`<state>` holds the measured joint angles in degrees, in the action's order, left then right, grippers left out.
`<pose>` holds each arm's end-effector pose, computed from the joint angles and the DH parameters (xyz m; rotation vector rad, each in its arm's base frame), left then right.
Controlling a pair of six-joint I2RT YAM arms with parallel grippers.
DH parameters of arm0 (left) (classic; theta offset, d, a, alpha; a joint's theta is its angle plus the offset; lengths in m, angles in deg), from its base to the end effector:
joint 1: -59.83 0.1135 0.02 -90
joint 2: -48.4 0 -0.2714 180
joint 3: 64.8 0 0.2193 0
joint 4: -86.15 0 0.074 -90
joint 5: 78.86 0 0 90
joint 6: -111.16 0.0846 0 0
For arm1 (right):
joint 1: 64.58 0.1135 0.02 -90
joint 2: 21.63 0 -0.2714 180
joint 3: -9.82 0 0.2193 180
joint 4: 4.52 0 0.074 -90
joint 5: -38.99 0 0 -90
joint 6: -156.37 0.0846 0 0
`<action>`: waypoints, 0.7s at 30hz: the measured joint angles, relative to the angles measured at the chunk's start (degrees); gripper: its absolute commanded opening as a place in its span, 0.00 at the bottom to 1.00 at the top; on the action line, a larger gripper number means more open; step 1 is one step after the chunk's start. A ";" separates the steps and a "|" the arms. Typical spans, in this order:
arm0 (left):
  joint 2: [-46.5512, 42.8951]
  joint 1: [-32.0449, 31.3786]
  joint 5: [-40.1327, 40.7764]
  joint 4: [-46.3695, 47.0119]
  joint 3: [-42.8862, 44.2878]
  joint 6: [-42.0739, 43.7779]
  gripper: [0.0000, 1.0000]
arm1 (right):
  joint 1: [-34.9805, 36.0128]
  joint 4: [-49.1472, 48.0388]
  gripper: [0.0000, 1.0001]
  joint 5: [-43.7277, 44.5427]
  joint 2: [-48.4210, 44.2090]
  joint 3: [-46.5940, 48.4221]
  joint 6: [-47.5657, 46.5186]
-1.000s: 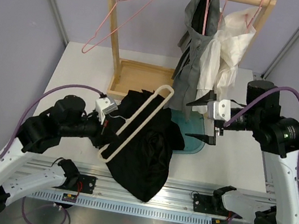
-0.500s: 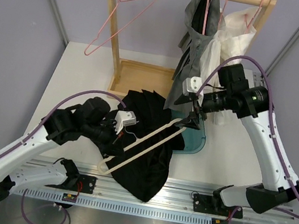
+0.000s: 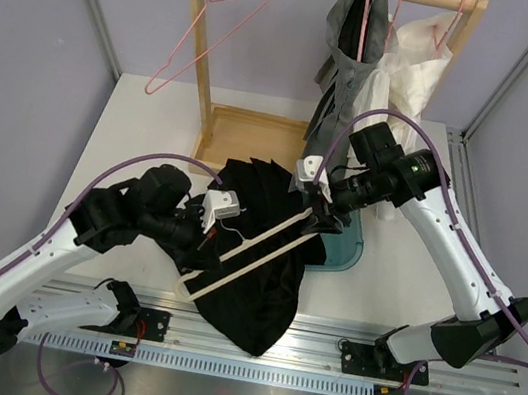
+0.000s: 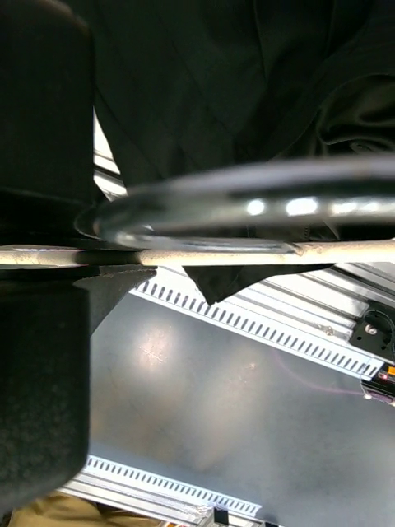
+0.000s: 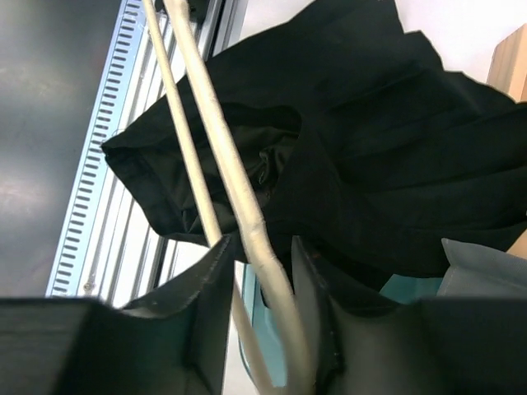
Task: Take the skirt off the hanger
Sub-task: Remove the skirt from the hanger, then place the hanger at the clothesline.
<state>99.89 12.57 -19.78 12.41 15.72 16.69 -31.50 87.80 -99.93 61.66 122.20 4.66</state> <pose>0.0678 -0.1374 0.3292 1.1577 2.1795 -1.0563 0.1649 0.1835 0.3740 -1.8988 1.4013 0.8961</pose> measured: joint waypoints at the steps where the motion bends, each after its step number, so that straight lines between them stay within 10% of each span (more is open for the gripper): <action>1: 0.00 0.02 0.00 -0.02 0.28 0.17 0.00 | 0.02 0.00 0.28 0.31 0.17 0.00 -0.26; 8: 0.04 0.20 1.07 -1.11 0.61 2.10 0.07 | 0.68 4.52 0.00 1.31 0.09 0.00 -2.82; 21: -8.22 0.24 0.28 7.30 -3.65 1.44 0.59 | -7.52 6.12 0.00 -6.21 -0.81 2.29 -10.73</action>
<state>91.67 12.81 -19.49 19.71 12.07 18.13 -39.02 93.92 -106.14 60.85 124.50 -6.07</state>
